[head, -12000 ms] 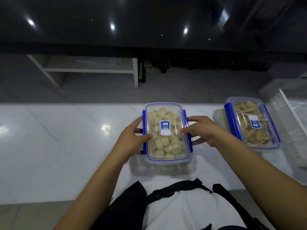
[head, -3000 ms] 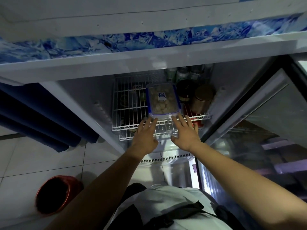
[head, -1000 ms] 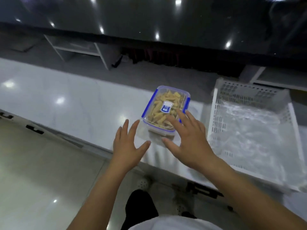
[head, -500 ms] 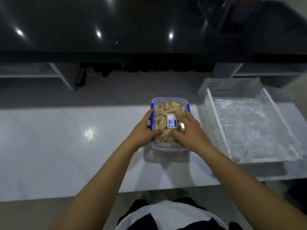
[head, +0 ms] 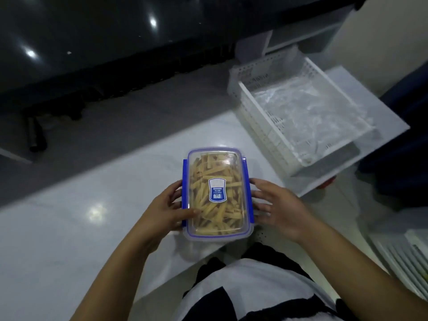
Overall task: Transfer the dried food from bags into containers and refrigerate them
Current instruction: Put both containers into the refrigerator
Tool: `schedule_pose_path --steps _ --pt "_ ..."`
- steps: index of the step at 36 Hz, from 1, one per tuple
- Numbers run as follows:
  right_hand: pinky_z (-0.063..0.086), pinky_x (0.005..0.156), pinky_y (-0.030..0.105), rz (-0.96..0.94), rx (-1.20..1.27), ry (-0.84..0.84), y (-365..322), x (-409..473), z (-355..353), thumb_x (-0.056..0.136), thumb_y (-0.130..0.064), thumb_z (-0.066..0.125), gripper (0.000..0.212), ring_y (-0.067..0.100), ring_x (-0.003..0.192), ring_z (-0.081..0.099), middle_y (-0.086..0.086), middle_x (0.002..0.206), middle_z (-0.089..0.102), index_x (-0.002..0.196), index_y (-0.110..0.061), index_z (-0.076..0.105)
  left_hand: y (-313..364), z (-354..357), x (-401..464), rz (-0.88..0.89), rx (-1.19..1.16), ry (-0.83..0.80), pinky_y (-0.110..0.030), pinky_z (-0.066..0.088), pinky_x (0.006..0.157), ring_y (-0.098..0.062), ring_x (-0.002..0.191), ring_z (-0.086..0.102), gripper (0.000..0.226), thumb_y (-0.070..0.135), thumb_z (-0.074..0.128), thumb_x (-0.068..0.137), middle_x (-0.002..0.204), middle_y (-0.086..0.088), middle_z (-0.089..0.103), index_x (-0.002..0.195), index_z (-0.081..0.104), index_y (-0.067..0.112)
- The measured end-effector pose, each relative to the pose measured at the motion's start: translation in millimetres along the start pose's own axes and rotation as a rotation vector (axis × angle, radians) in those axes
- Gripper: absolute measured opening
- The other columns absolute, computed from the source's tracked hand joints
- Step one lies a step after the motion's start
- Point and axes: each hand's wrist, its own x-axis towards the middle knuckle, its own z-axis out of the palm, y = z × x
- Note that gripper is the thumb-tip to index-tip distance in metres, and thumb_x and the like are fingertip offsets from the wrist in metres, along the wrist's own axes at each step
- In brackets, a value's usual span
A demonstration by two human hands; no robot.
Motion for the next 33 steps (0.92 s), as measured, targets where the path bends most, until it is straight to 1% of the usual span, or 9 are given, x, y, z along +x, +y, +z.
schedule_pose_path --steps 2,3,6,9,13,18,26,30,33 --pt "0.057 0.090 0.046 0.053 0.081 0.016 12.4 -9.5 -12.8 0.086 -0.032 0.068 0.032 0.028 0.100 0.069 0.009 0.109 0.074 0.116 -0.021 0.075 -5.1 2.6 -3.2 -0.014 0.016 -0.055 -0.039 0.062 0.069 -0.019 0.103 0.073 0.080 0.024 0.095 0.063 0.117 0.010 0.072 0.131 0.055 0.040" --pt "0.057 0.091 0.046 0.061 0.096 0.021 17.1 -14.5 -17.9 0.084 -0.034 0.069 0.035 0.027 0.098 0.068 0.009 0.106 0.074 0.115 -0.021 0.075 -6.8 4.9 -4.1 -0.025 0.028 -0.075 -0.039 0.062 0.069 -0.018 0.103 0.073 0.081 0.026 0.096 0.061 0.116 0.011 0.072 0.129 0.055 0.043" --pt "0.061 0.076 0.039 0.058 0.097 0.043 27.8 -29.1 -30.6 0.078 -0.039 0.069 0.032 0.022 0.086 0.071 0.005 0.094 0.075 0.104 -0.023 0.079 -12.0 13.8 -4.7 -0.060 0.057 -0.127 -0.039 0.062 0.068 -0.018 0.102 0.073 0.073 0.031 0.094 0.061 0.111 0.011 0.072 0.123 0.059 0.047" --pt "0.058 0.070 0.035 0.045 0.097 0.096 34.1 -44.1 -45.0 0.086 -0.038 0.066 0.024 0.021 0.084 0.069 0.004 0.090 0.073 0.095 -0.019 0.078 -12.7 26.0 -5.3 -0.081 0.076 -0.166 -0.041 0.062 0.068 -0.021 0.100 0.074 0.060 0.028 0.087 0.067 0.104 0.007 0.073 0.117 0.063 0.051" --pt "0.057 0.073 0.037 0.029 0.076 0.157 37.6 -62.6 -67.6 0.089 -0.040 0.064 0.032 0.024 0.092 0.066 0.006 0.099 0.070 0.108 -0.015 0.073 -11.4 52.4 -5.4 -0.079 0.112 -0.185 -0.046 0.062 0.071 -0.025 0.098 0.074 0.055 0.013 0.077 0.083 0.097 -0.001 0.074 0.127 0.060 0.042" --pt "0.059 0.071 0.039 -0.025 0.136 0.223 48.3 -88.5 -107.0 0.090 -0.037 0.065 0.036 0.027 0.096 0.066 0.009 0.108 0.068 0.116 -0.014 0.073 -12.8 97.7 -6.2 -0.057 0.150 -0.230 -0.045 0.062 0.071 -0.025 0.096 0.075 0.054 0.006 0.074 0.086 0.093 -0.001 0.074 0.129 0.060 0.037" --pt "0.058 0.065 0.037 -0.172 0.264 0.290 68.9 -156.6 -190.0 0.091 -0.037 0.065 0.023 0.023 0.086 0.075 0.008 0.106 0.073 0.106 -0.024 0.078 -9.1 197.0 -17.0 -0.020 0.251 -0.385 -0.042 0.062 0.072 -0.023 0.102 0.073 0.055 0.016 0.079 0.078 0.105 -0.003 0.075 0.120 0.065 0.049" --pt "0.058 0.068 0.039 -0.215 0.361 0.341 91.0 -195.7 -239.1 0.091 -0.036 0.064 0.028 0.024 0.087 0.074 0.009 0.110 0.072 0.111 -0.021 0.076 -14.7 255.2 -20.0 -0.025 0.297 -0.477 -0.047 0.060 0.078 -0.026 0.106 0.072 0.064 0.017 0.080 0.072 0.115 -0.010 0.072 0.124 0.064 0.050" --pt "0.059 0.073 0.042 -0.231 0.434 0.375 110.3 -224.8 -274.5 0.080 -0.041 0.068 0.042 0.027 0.092 0.073 0.011 0.112 0.072 0.115 -0.018 0.075 -23.5 299.5 -18.8 -0.052 0.331 -0.539 -0.048 0.060 0.078 -0.027 0.106 0.072 0.069 0.013 0.079 0.072 0.117 -0.011 0.071 0.130 0.060 0.045"
